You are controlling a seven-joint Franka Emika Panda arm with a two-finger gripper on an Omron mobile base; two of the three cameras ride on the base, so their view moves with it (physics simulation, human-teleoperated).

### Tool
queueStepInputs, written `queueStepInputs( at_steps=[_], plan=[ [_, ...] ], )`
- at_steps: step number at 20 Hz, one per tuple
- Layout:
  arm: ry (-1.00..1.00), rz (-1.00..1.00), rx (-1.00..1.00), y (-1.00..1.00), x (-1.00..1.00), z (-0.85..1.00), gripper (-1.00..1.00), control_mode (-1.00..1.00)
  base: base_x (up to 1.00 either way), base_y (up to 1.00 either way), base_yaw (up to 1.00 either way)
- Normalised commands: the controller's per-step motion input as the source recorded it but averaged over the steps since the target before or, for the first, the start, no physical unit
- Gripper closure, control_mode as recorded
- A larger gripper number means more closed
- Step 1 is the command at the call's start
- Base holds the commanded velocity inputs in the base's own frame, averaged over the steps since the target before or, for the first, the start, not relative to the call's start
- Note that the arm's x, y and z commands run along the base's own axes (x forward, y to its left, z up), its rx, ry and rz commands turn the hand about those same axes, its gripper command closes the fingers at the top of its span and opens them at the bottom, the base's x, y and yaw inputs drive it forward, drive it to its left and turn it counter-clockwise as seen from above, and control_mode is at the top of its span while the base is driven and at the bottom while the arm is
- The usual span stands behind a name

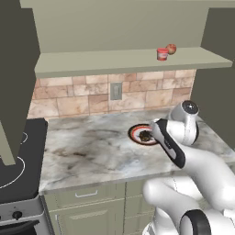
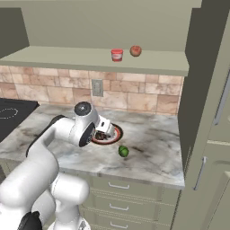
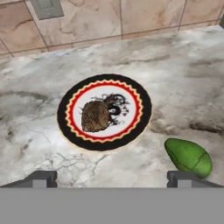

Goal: Pick the avocado and bread from the counter and place them on the plate. Then pick the jam from the cabinet and place it next to the plate. Lastly close the cabinet door.

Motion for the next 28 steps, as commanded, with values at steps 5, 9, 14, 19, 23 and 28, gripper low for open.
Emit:
queueStepInputs(
  at_steps=[5, 9, 14, 19, 23, 28],
  plan=[
    [0.06, 0.00, 0.00, -0.08, -0.09, 0.00, -1.00, -1.00, 0.00, 0.00, 0.00],
    [0.15, 0.00, -0.01, 0.00, 0.00, 0.00, -1.00, -1.00, 0.00, 0.00, 0.00],
    [0.17, 0.00, 0.00, -0.01, 0.00, 0.02, -1.00, -1.00, 0.00, 0.00, 0.00],
    [0.11, 0.00, -0.01, -0.09, -0.08, 0.00, -1.00, -1.00, 0.00, 0.00, 0.00],
    [0.02, 0.04, -0.02, -0.14, -0.19, 0.00, -1.00, -1.00, 0.00, 0.00, 0.00],
    [0.00, 0.11, -0.02, -0.17, -0.20, 0.00, -1.00, -1.00, 0.00, 0.00, 0.00]
  ],
)
